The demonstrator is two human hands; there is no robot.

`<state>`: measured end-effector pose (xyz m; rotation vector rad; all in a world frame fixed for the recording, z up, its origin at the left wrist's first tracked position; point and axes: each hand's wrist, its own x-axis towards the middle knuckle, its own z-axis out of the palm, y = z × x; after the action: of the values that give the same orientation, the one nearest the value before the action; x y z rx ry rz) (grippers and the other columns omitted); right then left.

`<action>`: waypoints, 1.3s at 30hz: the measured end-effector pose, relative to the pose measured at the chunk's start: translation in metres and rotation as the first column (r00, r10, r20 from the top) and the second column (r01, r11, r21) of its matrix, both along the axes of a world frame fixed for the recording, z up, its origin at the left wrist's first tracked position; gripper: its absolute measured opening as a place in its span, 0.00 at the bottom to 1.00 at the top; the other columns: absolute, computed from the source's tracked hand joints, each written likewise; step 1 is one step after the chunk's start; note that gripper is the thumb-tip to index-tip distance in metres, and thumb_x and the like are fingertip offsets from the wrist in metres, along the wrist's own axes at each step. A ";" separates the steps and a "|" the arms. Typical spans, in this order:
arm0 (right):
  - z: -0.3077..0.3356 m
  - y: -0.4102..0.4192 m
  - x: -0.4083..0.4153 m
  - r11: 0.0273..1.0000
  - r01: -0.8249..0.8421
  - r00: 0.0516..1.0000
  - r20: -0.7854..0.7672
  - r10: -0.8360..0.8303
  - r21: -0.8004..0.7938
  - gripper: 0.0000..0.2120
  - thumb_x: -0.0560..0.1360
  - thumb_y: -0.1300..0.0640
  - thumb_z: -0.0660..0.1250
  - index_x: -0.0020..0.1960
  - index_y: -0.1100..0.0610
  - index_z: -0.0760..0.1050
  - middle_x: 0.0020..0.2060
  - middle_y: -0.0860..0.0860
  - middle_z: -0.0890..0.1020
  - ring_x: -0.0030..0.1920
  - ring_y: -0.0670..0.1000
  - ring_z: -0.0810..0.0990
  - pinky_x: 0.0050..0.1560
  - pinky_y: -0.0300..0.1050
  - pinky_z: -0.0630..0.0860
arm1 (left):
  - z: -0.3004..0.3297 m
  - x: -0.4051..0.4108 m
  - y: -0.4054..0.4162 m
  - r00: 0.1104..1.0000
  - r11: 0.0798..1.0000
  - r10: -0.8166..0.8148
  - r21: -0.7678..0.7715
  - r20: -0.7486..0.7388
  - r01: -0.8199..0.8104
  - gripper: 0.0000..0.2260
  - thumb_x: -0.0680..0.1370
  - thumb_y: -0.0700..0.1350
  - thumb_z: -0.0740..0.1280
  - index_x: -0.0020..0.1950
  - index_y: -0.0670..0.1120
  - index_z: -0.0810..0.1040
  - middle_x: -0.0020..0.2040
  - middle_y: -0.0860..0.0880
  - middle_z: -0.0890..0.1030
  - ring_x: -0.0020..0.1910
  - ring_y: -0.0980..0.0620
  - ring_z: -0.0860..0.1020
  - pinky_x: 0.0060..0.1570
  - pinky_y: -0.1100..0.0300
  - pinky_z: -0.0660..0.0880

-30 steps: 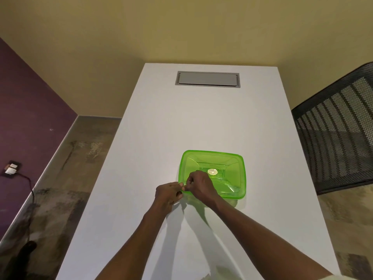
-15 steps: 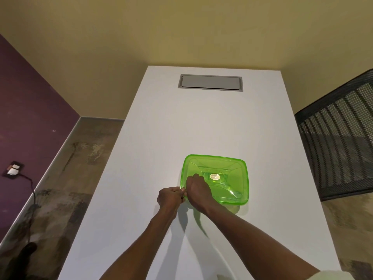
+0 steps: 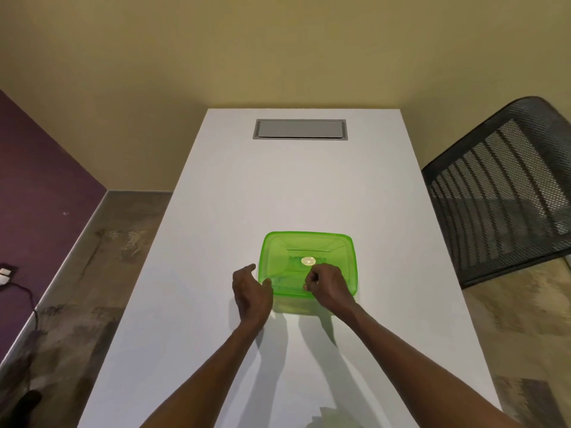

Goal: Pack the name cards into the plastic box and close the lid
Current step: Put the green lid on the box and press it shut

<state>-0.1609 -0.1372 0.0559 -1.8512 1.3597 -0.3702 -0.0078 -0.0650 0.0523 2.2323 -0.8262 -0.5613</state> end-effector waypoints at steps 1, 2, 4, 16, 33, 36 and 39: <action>-0.001 -0.001 -0.009 1.000 0.026 1.000 0.001 -0.026 0.009 0.06 0.68 0.68 0.68 0.34 0.61 0.78 0.34 0.54 0.84 0.33 0.45 0.77 0.35 0.40 0.70 | 0.002 -0.006 -0.001 0.997 0.997 -0.059 -0.038 0.043 0.061 0.20 0.72 0.37 0.71 0.63 0.38 0.73 0.61 0.40 0.75 0.63 0.43 0.72 0.63 0.55 0.68; -0.001 -0.002 -0.018 0.999 0.049 0.999 -0.002 -0.049 0.018 0.05 0.68 0.68 0.68 0.34 0.61 0.78 0.33 0.53 0.83 0.34 0.46 0.77 0.36 0.41 0.72 | 0.003 -0.013 -0.003 0.991 0.990 -0.119 -0.064 0.067 0.124 0.21 0.72 0.37 0.71 0.63 0.38 0.72 0.61 0.40 0.75 0.62 0.42 0.73 0.63 0.54 0.68; -0.002 -0.004 -0.036 0.996 0.087 0.996 -0.017 -0.087 0.034 0.04 0.67 0.68 0.70 0.35 0.62 0.78 0.33 0.53 0.83 0.36 0.48 0.78 0.38 0.44 0.74 | 0.004 -0.027 -0.008 0.968 0.967 -0.238 -0.077 0.075 0.244 0.22 0.72 0.38 0.72 0.65 0.38 0.72 0.63 0.41 0.75 0.64 0.43 0.73 0.65 0.53 0.68; -0.016 -0.006 -0.085 0.809 0.477 0.870 -0.054 -0.490 0.344 0.15 0.66 0.58 0.78 0.46 0.59 0.74 0.38 0.55 0.80 0.39 0.54 0.80 0.37 0.40 0.72 | -0.011 -0.084 -0.033 0.861 0.856 -0.507 0.136 0.039 0.499 0.37 0.71 0.49 0.74 0.75 0.46 0.61 0.77 0.42 0.59 0.78 0.46 0.52 0.73 0.54 0.54; -0.022 -0.029 -0.085 0.665 0.505 0.846 -0.162 -0.509 0.550 0.14 0.65 0.61 0.79 0.38 0.63 0.74 0.30 0.59 0.79 0.29 0.55 0.78 0.35 0.48 0.77 | -0.005 -0.086 -0.034 0.853 0.849 -0.513 0.203 0.092 0.488 0.39 0.70 0.48 0.75 0.75 0.43 0.59 0.77 0.42 0.61 0.77 0.45 0.55 0.72 0.53 0.60; -0.020 -0.043 -0.084 0.667 0.501 0.840 -0.125 -0.527 0.552 0.17 0.66 0.57 0.79 0.38 0.62 0.72 0.31 0.58 0.76 0.27 0.52 0.72 0.30 0.44 0.71 | -0.004 -0.083 -0.031 0.859 0.864 -0.496 0.175 0.128 0.473 0.38 0.70 0.50 0.75 0.74 0.42 0.62 0.74 0.43 0.65 0.76 0.46 0.60 0.72 0.54 0.60; -0.015 -0.066 -0.075 0.756 0.515 0.846 -0.097 -0.524 0.404 0.19 0.69 0.51 0.77 0.31 0.59 0.69 0.31 0.57 0.75 0.31 0.54 0.73 0.37 0.46 0.70 | -0.002 -0.070 -0.041 0.867 0.885 -0.466 0.118 0.179 0.451 0.36 0.70 0.50 0.75 0.73 0.42 0.64 0.71 0.44 0.69 0.73 0.45 0.64 0.70 0.54 0.64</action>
<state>-0.2356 -0.2028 0.0409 -1.0923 1.7761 -0.3426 -0.0779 -0.1061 0.0503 2.1837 -1.4898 -0.5919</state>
